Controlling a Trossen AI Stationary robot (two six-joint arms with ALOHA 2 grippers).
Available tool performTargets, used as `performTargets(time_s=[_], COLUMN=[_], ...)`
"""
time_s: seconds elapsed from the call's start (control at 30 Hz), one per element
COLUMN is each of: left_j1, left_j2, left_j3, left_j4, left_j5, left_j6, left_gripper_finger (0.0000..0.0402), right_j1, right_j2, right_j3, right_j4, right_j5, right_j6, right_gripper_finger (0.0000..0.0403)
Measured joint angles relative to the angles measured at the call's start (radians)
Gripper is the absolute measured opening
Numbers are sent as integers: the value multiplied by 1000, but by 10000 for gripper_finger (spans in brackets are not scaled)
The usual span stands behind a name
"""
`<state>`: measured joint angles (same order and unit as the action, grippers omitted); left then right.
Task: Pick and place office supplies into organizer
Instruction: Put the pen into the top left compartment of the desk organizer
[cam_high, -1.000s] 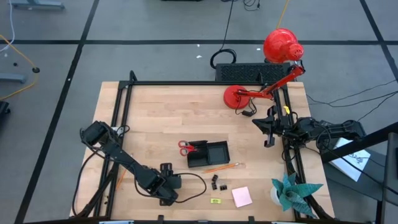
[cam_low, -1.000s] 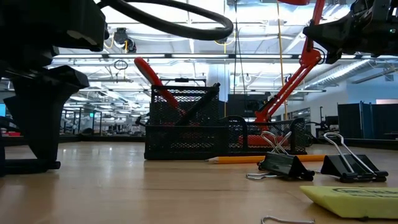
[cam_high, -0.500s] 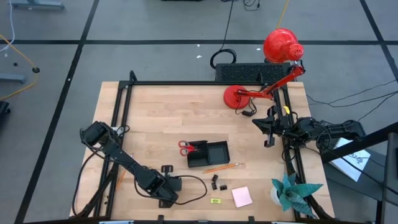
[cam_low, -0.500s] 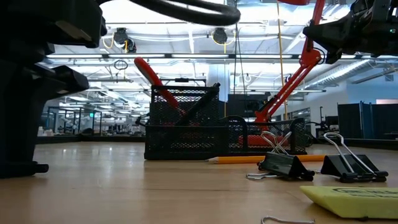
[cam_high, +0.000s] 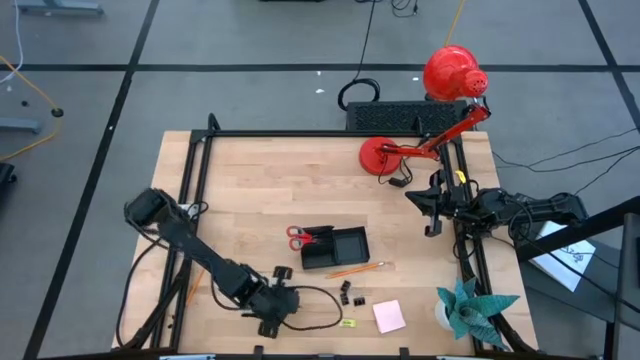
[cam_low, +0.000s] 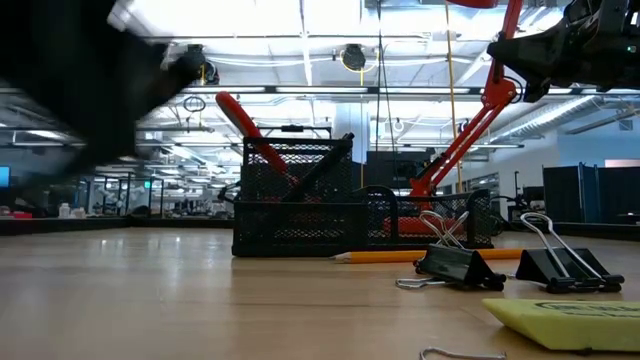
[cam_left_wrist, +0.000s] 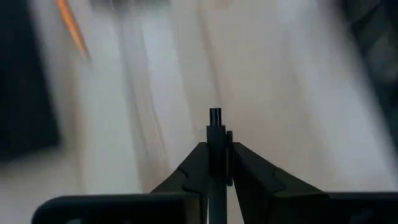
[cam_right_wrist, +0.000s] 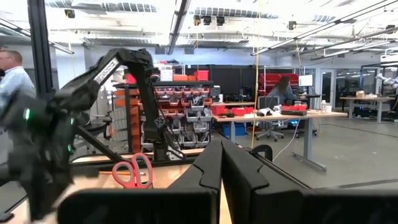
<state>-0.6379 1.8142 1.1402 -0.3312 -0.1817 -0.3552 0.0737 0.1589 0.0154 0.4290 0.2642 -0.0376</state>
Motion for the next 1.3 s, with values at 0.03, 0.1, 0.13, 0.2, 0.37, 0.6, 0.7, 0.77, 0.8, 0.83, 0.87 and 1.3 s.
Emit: performTargets(time_s=[0.03,0.1,0.13,0.2,0.37,0.6,0.7,0.77,0.8,0.83,0.87,1.3], left_j1=[4,20,26,42,92,215,284,329,345,358,367,454], left_j2=[-25,-66,-88,-135,-207,-195,-193,-195,-195,-194,-193,-195], left_j3=[2,3,2,2,4,3,-54,-114,-145,-176,-204,-353], left_j4=[33,104,141,227,455,700,766,829,859,885,913,965], left_j5=[-16,-47,-67,-108,-238,-245,-175,-117,-115,-115,-113,-104], left_j6=[38,124,176,289,552,660,601,551,537,533,531,421], left_gripper_finger=[59,52,48,41,44,29,26,26,26,26,26,26], right_j1=[0,0,0,0,0,0,0,0,0,0,0,0], right_j2=[0,0,0,0,1,2,2,2,2,2,2,2], right_j3=[0,0,0,0,0,0,0,0,0,0,0,0], right_j4=[0,0,0,3,7,8,7,8,7,7,7,8], right_j5=[0,0,-1,0,-3,-3,-4,-4,-4,-4,-4,-3], right_j6=[0,0,0,0,0,-2,-1,-1,-1,-2,-2,-12], right_gripper_finger=[4,4,4,4,4,4,4,4,4,4,4,4])
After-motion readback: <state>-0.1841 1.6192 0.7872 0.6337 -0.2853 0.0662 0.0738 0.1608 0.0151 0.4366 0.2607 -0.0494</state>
